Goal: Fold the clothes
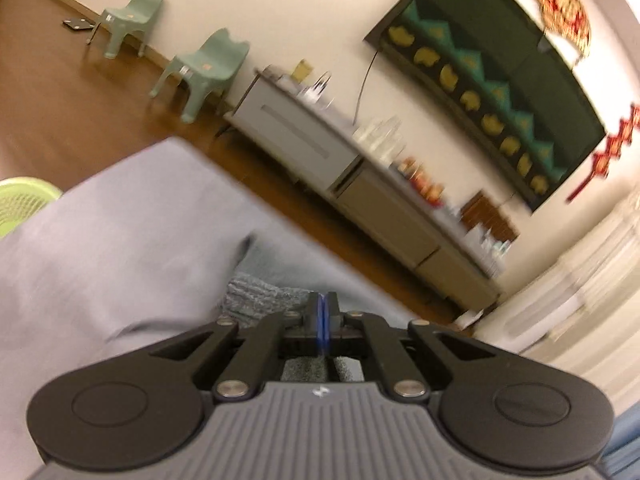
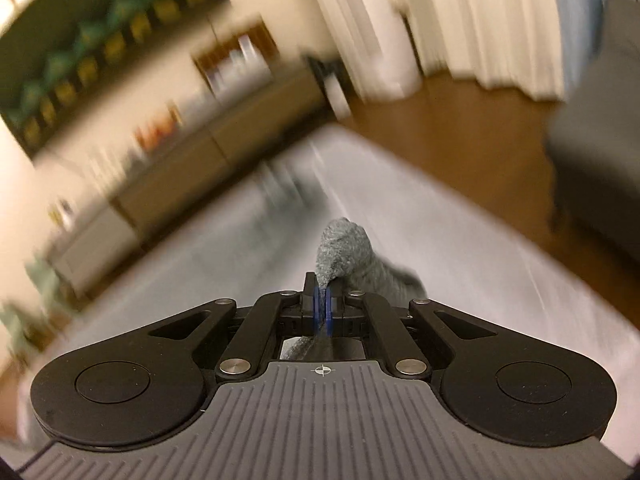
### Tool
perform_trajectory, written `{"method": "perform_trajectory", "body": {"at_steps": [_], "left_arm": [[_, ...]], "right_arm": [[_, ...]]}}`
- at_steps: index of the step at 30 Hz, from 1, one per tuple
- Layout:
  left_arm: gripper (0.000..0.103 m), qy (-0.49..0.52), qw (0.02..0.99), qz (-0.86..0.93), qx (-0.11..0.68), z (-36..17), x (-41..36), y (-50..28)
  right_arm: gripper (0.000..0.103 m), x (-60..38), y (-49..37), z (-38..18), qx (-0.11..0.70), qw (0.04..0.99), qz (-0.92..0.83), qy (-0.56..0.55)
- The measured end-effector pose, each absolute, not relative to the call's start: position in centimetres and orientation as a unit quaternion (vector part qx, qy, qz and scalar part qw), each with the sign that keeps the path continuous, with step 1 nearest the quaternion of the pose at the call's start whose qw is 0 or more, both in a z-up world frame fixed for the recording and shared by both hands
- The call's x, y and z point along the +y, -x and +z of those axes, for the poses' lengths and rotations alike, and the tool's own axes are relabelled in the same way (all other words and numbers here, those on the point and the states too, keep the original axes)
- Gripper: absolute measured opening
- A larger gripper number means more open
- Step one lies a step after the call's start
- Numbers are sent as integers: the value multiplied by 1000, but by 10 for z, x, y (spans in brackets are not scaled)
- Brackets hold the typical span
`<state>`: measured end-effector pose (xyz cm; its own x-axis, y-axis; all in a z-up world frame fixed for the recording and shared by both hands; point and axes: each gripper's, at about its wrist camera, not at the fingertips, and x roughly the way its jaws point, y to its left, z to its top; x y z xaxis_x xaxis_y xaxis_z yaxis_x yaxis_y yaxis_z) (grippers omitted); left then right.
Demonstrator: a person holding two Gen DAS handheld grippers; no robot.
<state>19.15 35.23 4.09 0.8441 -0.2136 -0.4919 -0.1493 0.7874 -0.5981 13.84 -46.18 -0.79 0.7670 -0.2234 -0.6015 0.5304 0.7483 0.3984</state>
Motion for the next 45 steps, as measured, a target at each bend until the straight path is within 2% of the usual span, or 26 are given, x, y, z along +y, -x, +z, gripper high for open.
{"method": "perform_trajectory", "body": {"at_steps": [5, 7, 11, 14, 18, 21, 22, 23, 24, 25, 29, 33, 36, 40, 42, 45], "left_arm": [[1, 323, 919, -49, 219, 95, 373, -164], [1, 307, 924, -66, 217, 98, 385, -136], [1, 246, 917, -94, 299, 49, 389, -84], [1, 208, 896, -91, 383, -8, 384, -63], [2, 167, 874, -81, 449, -50, 377, -62], [9, 123, 870, -72, 472, -51, 371, -64], [18, 108, 875, -67, 466, -44, 370, -62], [25, 92, 884, -61, 454, -34, 369, -58], [29, 80, 893, -55, 440, -24, 368, -55], [32, 72, 901, -48, 426, -14, 368, -54], [34, 67, 922, -63, 375, 12, 347, -67], [35, 63, 912, -102, 392, -14, 296, -126], [35, 61, 902, -87, 420, -50, 264, -171], [34, 40, 891, -50, 449, -92, 237, -217], [30, 29, 889, -25, 457, -107, 235, -234], [16, 23, 887, 18, 460, -117, 239, -256]], "right_arm": [[1, -473, -123, 85, 162, 921, -179, -307], [1, -473, -87, 97, 143, 928, -156, -306], [1, -470, -37, 46, 209, 927, -143, -276], [1, -474, -27, -40, 306, 897, -162, -274], [2, -485, -36, -131, 402, 847, -193, -290], [18, -485, -36, -147, 415, 839, -210, -283], [27, -485, -35, -141, 410, 844, -216, -270], [41, -484, -34, -135, 404, 849, -222, -258], [46, -482, -30, -122, 391, 858, -239, -232], [50, -477, -29, -108, 376, 866, -258, -204], [51, -449, -33, -65, 325, 894, -288, -110], [47, -407, -80, -84, 366, 909, -188, -66], [45, -396, -114, -117, 407, 895, -176, -49], [46, -410, -137, -143, 439, 876, -198, -44], [50, -423, -142, -146, 439, 873, -207, -45], [49, -435, -160, -148, 442, 864, -240, -25]]}}
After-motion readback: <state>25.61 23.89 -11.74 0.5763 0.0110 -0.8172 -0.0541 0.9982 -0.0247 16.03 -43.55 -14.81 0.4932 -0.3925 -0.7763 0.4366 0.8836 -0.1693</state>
